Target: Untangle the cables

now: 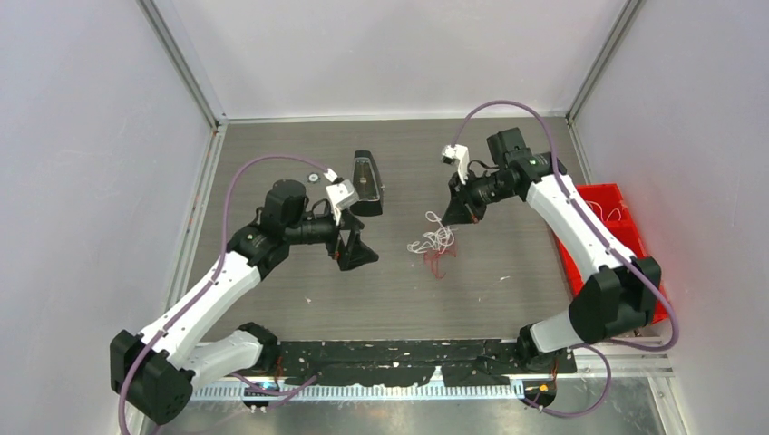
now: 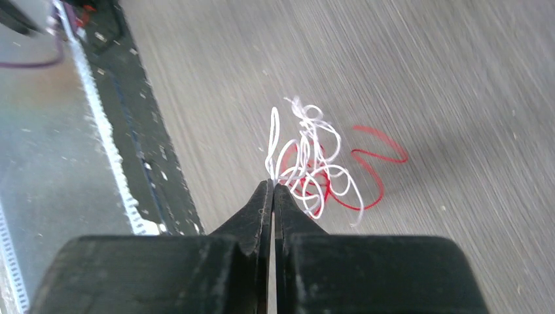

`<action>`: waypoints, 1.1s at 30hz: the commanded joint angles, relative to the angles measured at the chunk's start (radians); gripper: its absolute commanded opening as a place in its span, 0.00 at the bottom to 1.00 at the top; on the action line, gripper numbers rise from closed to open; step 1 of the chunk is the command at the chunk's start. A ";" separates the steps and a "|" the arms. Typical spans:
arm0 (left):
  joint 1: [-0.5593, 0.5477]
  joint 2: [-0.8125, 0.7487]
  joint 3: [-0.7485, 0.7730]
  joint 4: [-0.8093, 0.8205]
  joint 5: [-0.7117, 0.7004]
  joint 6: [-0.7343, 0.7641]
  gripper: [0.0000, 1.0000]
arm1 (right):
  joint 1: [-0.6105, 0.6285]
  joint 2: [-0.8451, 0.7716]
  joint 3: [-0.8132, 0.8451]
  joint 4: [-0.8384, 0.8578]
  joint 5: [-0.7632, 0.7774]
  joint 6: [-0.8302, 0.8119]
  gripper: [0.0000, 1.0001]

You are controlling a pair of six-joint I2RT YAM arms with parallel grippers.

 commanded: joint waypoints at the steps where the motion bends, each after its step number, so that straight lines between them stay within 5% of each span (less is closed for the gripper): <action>1: -0.047 -0.066 -0.051 0.239 -0.016 0.099 1.00 | 0.035 -0.084 0.059 0.088 -0.153 0.154 0.05; 15: -0.320 0.094 -0.006 0.592 -0.302 0.295 0.88 | 0.157 -0.175 0.137 0.329 -0.209 0.466 0.05; 20: -0.322 0.188 -0.012 0.632 -0.329 0.279 0.70 | 0.169 -0.196 0.157 0.477 -0.284 0.655 0.05; 27: -0.322 0.191 -0.103 0.614 -0.301 0.286 0.12 | 0.152 -0.250 0.199 0.763 -0.299 0.933 0.05; 33: -0.281 0.109 -0.195 0.488 -0.329 0.385 0.02 | 0.047 -0.273 0.243 0.894 -0.299 1.056 0.05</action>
